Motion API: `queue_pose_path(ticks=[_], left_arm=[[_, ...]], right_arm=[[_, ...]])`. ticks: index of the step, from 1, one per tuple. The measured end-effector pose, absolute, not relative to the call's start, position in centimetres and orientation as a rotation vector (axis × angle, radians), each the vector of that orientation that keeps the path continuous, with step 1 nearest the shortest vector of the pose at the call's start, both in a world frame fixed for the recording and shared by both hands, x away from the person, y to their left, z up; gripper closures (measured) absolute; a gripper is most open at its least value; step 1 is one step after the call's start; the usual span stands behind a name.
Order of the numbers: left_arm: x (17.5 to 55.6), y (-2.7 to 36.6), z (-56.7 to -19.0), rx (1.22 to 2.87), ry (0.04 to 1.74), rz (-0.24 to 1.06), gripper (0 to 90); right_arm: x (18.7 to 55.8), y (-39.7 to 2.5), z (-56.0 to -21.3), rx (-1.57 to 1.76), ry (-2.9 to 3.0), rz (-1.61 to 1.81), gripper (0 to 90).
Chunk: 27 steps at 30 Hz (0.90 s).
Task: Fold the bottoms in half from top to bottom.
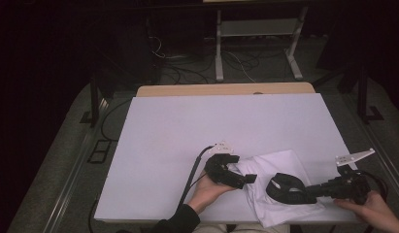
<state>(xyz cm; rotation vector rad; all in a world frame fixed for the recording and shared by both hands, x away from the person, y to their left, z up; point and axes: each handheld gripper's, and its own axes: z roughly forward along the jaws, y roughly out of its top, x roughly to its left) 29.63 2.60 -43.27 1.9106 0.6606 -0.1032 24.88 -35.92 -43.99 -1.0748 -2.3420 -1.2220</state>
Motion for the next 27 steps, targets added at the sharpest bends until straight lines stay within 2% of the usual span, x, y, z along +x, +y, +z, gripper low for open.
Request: queue_pose_path(ticks=[13,21,27], left_arm=[[30.0,3.3,-43.2,1.878,0.669,-0.085,1.8],[30.0,3.4,-43.2,1.875,0.664,-0.078,1.8],[30.1,3.6,-43.1,1.867,0.665,-0.070,1.8]], right_arm=[[23.6,-37.7,-44.1,-1.146,-2.360,-1.190,78.5],[24.1,-37.3,-41.9,-1.147,-2.410,-1.232,66.4],[25.8,-36.4,-40.1,-1.147,-2.437,-1.279,67.1]])
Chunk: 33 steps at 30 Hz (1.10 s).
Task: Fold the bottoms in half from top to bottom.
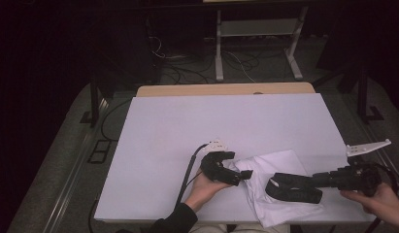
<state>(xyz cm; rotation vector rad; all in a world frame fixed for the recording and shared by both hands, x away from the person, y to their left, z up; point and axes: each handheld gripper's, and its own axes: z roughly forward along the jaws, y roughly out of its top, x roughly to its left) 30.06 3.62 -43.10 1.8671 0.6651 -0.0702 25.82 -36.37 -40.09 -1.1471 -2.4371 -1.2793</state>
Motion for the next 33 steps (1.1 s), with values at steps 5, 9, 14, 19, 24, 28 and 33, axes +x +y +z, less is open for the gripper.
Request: queue_pose_path(ticks=[5,9,14,19,24,28,33], left_arm=[[30.0,3.7,-43.1,1.862,0.668,-0.069,1.8],[30.0,3.8,-43.0,1.860,0.668,-0.064,1.8],[30.1,3.9,-43.0,1.850,0.671,-0.062,1.8],[30.1,3.9,-43.1,1.857,0.667,-0.065,1.8],[30.1,3.9,-43.1,1.854,0.670,-0.064,1.8],[30.2,3.9,-43.2,1.850,0.674,-0.063,1.8],[30.2,3.9,-43.2,1.849,0.676,-0.068,1.8]], right_arm=[[27.5,-35.2,-39.6,-1.129,-2.462,-1.277,76.6],[28.7,-34.1,-39.6,-1.118,-2.474,-1.256,84.4],[30.1,-32.8,-39.8,-1.095,-2.494,-1.220,88.3],[31.3,-31.8,-40.4,-1.088,-2.498,-1.182,88.4],[32.4,-30.9,-41.3,-1.090,-2.503,-1.131,88.5],[33.2,-30.1,-42.3,-1.084,-2.504,-1.073,88.4],[33.8,-29.1,-43.3,-1.069,-2.504,-1.004,88.5]])
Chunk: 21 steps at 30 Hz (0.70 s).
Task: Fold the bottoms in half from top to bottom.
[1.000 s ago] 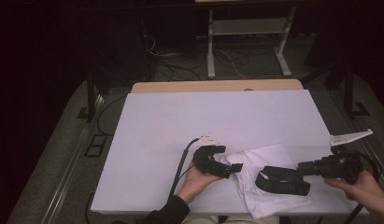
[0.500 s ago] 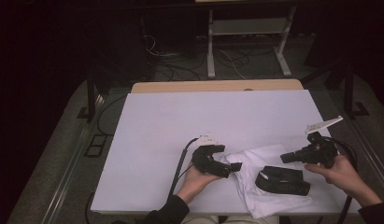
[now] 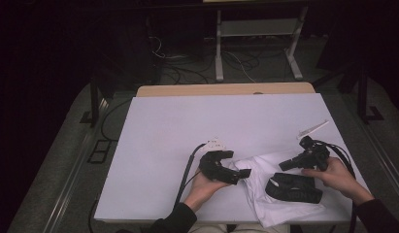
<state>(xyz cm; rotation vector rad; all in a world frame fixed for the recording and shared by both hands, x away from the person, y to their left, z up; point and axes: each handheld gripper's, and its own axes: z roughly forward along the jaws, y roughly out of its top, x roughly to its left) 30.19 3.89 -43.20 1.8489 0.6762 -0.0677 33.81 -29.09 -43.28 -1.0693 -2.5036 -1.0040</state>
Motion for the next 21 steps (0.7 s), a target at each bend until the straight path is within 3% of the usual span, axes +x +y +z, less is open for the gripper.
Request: queue_pose_path(ticks=[13,21], left_arm=[[30.2,3.8,-43.3,1.850,0.675,-0.071,1.8],[30.3,3.8,-43.4,1.852,0.678,-0.069,1.8]], right_arm=[[34.4,-27.8,-44.9,-1.028,-2.465,-0.850,88.5],[32.9,-28.0,-43.7,-0.957,-2.425,-0.937,88.5]])
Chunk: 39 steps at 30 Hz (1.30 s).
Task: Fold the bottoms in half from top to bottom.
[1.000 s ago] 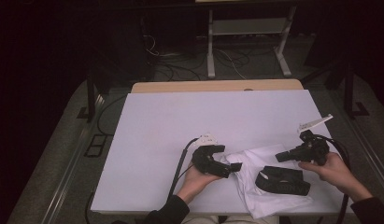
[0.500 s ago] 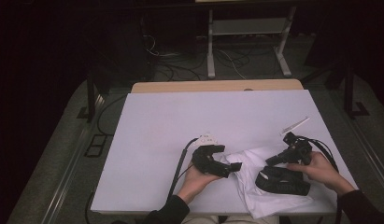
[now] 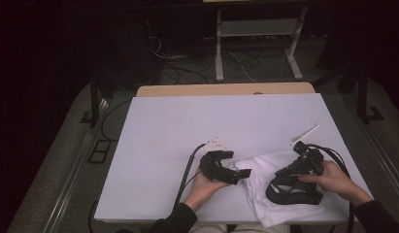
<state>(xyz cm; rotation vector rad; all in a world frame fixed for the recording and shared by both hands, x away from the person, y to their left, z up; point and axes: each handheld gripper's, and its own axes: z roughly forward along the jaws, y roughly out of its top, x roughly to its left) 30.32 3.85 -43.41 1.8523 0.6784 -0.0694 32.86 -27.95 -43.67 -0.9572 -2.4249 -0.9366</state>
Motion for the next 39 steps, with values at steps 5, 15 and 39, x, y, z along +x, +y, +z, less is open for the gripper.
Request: queue_pose_path(ticks=[5,15,39], left_arm=[[30.4,3.8,-43.5,1.843,0.687,-0.074,1.8],[30.6,3.6,-43.7,1.843,0.702,-0.078,1.8],[30.7,3.5,-43.9,1.845,0.720,-0.072,1.8]], right_arm=[[31.1,-28.2,-42.8,-0.917,-2.423,-0.980,88.5],[27.8,-29.2,-42.6,-0.883,-2.385,-1.072,88.4],[25.0,-28.9,-45.1,-0.818,-2.415,-0.960,88.5]])
